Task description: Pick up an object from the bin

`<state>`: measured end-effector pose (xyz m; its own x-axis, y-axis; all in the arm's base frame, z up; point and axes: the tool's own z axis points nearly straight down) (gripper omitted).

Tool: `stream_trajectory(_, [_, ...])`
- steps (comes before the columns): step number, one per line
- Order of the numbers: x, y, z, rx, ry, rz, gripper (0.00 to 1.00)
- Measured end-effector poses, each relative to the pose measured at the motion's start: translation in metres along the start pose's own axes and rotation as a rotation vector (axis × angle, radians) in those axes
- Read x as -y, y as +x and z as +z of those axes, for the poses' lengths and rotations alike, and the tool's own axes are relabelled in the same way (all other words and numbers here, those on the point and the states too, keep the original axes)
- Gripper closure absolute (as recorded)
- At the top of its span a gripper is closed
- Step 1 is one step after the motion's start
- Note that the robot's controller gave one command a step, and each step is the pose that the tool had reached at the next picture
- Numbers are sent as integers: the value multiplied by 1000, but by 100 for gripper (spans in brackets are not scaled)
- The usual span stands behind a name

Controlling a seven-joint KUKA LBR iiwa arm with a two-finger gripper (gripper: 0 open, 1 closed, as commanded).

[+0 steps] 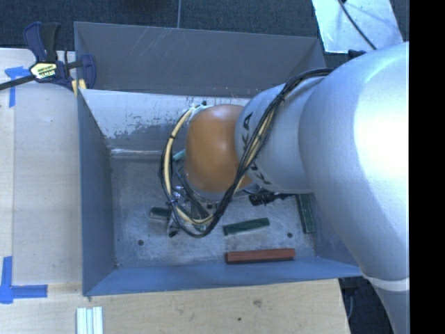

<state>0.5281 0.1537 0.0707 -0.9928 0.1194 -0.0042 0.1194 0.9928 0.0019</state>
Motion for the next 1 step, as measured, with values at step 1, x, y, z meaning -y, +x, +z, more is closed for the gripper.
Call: stream_trajectory(1, [39, -44, -151, 8, 0, -49, 100])
